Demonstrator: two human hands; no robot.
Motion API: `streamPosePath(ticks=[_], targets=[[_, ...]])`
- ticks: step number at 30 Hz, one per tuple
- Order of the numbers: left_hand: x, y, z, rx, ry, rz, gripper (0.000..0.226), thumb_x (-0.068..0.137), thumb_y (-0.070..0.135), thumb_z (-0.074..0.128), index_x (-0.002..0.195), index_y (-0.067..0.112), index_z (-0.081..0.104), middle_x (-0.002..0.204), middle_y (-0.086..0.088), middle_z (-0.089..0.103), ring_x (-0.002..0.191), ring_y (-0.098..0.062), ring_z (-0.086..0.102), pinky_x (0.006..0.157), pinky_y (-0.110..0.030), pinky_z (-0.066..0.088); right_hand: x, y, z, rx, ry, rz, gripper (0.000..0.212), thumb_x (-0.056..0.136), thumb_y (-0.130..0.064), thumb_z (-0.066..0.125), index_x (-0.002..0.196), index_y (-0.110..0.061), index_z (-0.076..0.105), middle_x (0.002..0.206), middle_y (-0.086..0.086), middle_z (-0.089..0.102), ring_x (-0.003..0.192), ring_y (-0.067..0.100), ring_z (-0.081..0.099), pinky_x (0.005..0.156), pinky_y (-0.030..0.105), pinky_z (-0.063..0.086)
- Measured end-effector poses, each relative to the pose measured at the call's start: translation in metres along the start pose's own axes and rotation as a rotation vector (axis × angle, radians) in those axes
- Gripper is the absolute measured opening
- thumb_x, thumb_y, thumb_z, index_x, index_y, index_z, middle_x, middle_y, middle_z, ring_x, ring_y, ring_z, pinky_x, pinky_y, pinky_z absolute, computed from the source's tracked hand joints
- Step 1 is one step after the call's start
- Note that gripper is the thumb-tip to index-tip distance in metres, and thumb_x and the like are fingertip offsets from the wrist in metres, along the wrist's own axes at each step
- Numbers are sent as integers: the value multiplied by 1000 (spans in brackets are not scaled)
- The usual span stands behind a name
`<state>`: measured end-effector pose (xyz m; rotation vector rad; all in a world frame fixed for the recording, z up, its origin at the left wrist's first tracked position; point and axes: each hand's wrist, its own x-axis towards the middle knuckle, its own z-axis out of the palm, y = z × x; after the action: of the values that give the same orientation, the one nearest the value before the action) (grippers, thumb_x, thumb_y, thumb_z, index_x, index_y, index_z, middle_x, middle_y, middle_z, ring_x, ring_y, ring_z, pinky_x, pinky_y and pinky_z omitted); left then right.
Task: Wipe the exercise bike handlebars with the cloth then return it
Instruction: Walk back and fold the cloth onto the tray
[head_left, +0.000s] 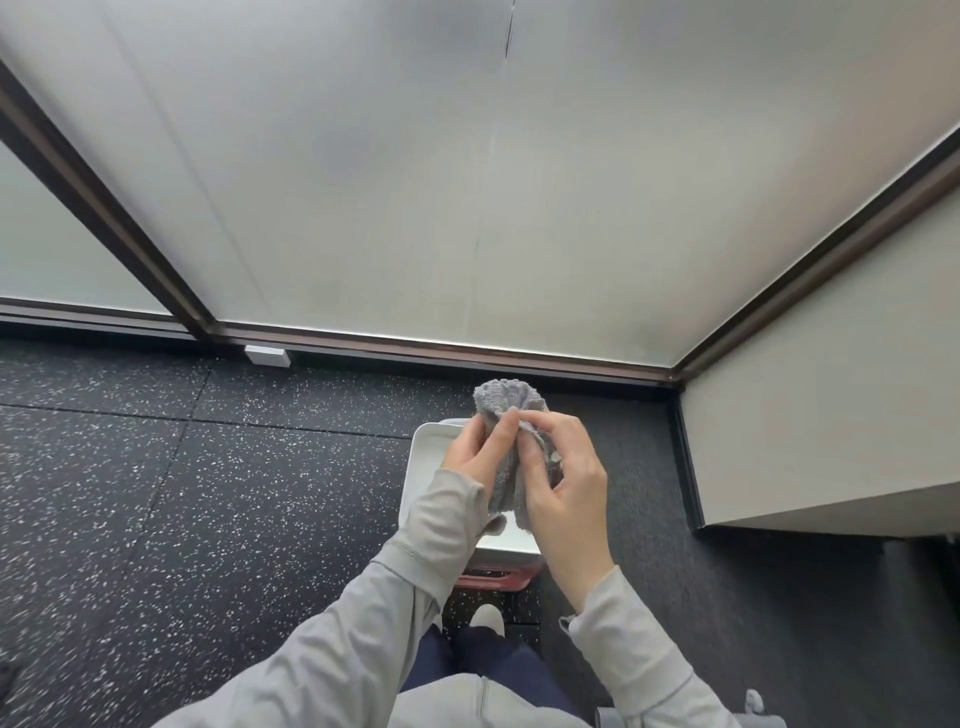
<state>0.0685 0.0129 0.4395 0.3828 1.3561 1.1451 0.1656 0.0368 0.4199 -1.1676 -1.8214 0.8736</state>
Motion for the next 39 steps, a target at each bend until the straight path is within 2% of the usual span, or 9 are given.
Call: streamPosePath(ticks=[7,10,13,19,24,27,32,34,39], targets=[[8,-10,-5,-19,90,1,16,79,19,72,82,26,58,59,14,69,41,-3,61,35,-15,40,3,6,-20,200,42,271,13,95,-21,54,100,-25,66,93,-7,70,88,17,66,73,38,56],[12,-11,-12,-46,92,-52,9,86,17,63,82,23,59,75,1,67,56,-14,64,56,-26,44,8,13,-32,359,75,391,15,94,-16,54,94,-25,66,86,-9,73,81,7,68,69,24,55],[14,-9,-18,-98,28,-104,9,89,14,55,86,20,59,81,-4,65,74,-23,59,76,-34,41,15,22,-41,553,56,595,15,93,-9,54,94,-18,67,89,-1,73,89,18,66,81,36,55],[16,-9,-20,-59,-63,-76,15,91,5,47,94,16,58,81,1,64,67,-11,63,54,-21,51,14,31,-46,839,-215,923,49,90,-42,51,123,-7,57,122,16,66,106,24,66,86,38,55],[19,-16,-23,-24,-103,-86,19,93,5,43,99,13,59,84,-1,66,80,-17,60,79,-33,48,9,30,-46,1001,-419,1019,59,90,-49,47,134,-11,48,132,14,59,122,28,56,106,49,39],[18,-23,-23,-33,-105,-67,20,94,8,45,86,22,57,64,9,73,63,-6,68,59,-22,55,8,32,-42,970,-318,938,49,92,-38,50,130,-8,52,127,15,63,116,28,61,98,46,48],[16,-37,-7,18,100,66,22,93,19,52,73,20,59,52,11,68,42,-1,59,38,-11,44,1,38,-25,426,-94,655,18,97,-30,48,107,-20,59,107,13,66,100,26,64,90,43,53],[21,-44,-1,82,190,125,21,92,20,52,72,21,57,59,11,64,49,-1,58,47,-13,48,-3,41,-18,224,-19,506,13,98,-29,46,90,-25,55,93,15,62,84,21,61,78,37,50],[34,-62,0,117,316,236,19,83,39,54,80,21,61,87,-14,66,82,-29,61,86,-55,48,-4,58,-4,41,83,392,22,98,-23,43,76,-22,44,54,1,39,47,9,35,45,26,29]])
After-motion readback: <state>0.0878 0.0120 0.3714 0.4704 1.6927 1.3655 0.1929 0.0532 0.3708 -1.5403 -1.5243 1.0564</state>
